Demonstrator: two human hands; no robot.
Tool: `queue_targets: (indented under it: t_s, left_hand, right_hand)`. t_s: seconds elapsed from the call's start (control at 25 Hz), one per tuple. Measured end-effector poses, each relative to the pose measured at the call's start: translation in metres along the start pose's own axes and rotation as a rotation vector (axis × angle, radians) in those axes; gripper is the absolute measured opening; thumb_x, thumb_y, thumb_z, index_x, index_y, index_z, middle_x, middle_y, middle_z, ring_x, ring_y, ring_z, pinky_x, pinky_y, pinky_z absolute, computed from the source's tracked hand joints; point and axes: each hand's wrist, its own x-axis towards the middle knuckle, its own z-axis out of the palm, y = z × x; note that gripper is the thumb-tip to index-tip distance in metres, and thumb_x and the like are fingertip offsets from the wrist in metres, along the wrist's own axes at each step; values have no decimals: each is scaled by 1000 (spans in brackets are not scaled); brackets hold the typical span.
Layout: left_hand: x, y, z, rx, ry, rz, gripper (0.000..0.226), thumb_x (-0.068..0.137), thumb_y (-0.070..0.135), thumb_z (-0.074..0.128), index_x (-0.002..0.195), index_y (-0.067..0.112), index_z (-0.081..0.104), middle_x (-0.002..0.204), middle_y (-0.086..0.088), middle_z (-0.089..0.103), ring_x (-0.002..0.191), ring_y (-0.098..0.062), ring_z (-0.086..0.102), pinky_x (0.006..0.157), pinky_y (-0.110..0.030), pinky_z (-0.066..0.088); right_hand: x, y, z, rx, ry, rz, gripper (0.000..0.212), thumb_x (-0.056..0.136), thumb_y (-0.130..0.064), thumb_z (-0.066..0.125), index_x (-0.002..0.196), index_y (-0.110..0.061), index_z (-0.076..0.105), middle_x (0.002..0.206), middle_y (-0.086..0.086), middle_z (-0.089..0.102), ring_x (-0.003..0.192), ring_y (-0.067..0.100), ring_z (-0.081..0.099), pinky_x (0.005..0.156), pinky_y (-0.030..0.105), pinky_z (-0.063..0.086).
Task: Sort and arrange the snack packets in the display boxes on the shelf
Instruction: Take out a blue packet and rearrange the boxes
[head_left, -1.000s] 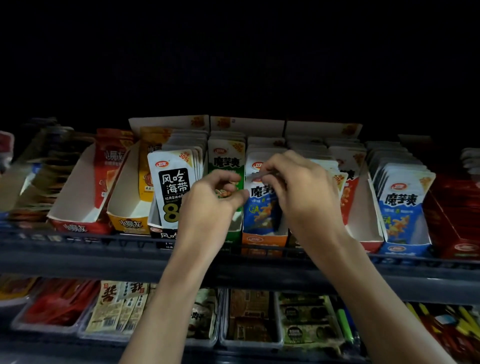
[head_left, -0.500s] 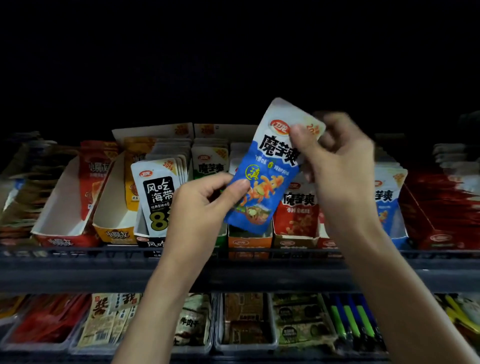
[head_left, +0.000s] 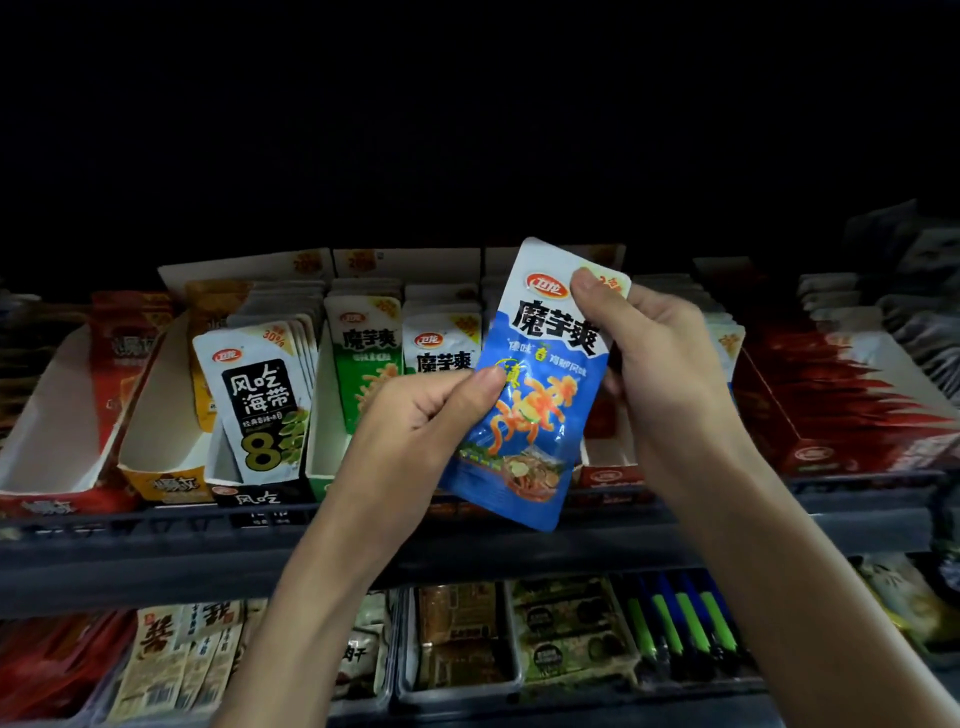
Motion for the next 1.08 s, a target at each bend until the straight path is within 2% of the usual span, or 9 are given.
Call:
queue_targets:
  t_s: [0.16, 0.32, 0.48, 0.6, 0.68, 0.76, 0.88, 1.0, 1.08]
  left_hand:
    - [3, 1, 13, -66, -52, -17, 44, 90, 34, 57, 64, 0, 65, 63, -10, 68, 56, -10, 61, 50, -20, 44]
    - [3, 3, 23, -31, -133, 33, 40, 94, 28, 57, 56, 17, 63, 58, 13, 61, 55, 2, 52, 51, -14, 37]
    - [4, 9, 36, -50, -49, 39, 37, 93, 34, 52, 61, 15, 56, 58, 8, 60, 53, -3, 54, 50, -15, 39]
    - [6, 9, 42, -122, 76, 9, 49, 94, 38, 52, 62, 1, 48, 54, -12, 52, 49, -17, 51, 47, -26, 38]
    - [7, 12, 46, -229, 98, -28, 49, 94, 36, 50, 63, -1, 49, 55, -16, 52, 50, -22, 50, 48, -29, 40]
    - [8, 14, 49, -330, 66, -59, 45, 94, 35, 50, 69, -2, 55, 59, -15, 56, 53, -25, 54, 52, -32, 44]
    - [10, 15, 53, -390, 28, -89, 46, 94, 33, 49, 74, -9, 54, 63, -19, 57, 58, -30, 56, 58, -36, 47]
    - [13, 14, 56, -293, 57, -73, 51, 95, 31, 49, 72, -15, 44, 65, -27, 49, 57, -36, 46, 58, -37, 41]
    - [14, 14, 57, -204, 71, -44, 48, 96, 30, 50, 81, -16, 50, 70, -32, 49, 60, -32, 49, 59, -35, 41]
  right_hand:
    - [-2, -1, -14, -38, -14, -44, 29, 100, -23, 52, 79, -6, 62, 51, -3, 64, 40, 1, 57, 42, 15, 44]
    - [1, 5, -26, -138, 4, -166, 32, 100, -25, 54, 87, 1, 65, 80, 18, 73, 66, 24, 72, 57, 34, 55]
    - [-2, 15, -26, -298, -29, -319, 40, 102, -26, 52, 83, 9, 58, 78, 32, 63, 71, 49, 61, 54, 52, 49]
    - [-5, 19, -22, -347, -71, -370, 32, 102, -22, 52, 74, -11, 63, 70, 13, 68, 65, 31, 66, 54, 44, 49]
    - [-5, 17, -22, -339, -95, -375, 32, 102, -21, 52, 72, -23, 62, 67, 2, 67, 63, 20, 65, 54, 37, 49]
    - [-5, 16, -24, -313, -115, -373, 31, 102, -21, 51, 73, -18, 63, 69, 4, 69, 65, 22, 67, 55, 38, 51]
    - [-4, 17, -30, -287, -125, -354, 32, 103, -22, 50, 81, -3, 64, 78, 23, 68, 72, 42, 66, 61, 53, 52]
    - [-3, 16, -38, -285, -155, -294, 29, 102, -24, 51, 85, -7, 68, 81, 19, 71, 76, 39, 69, 65, 52, 54]
    - [-2, 13, -45, -361, -208, -262, 27, 102, -26, 51, 86, -14, 70, 80, 10, 73, 77, 30, 70, 67, 47, 55]
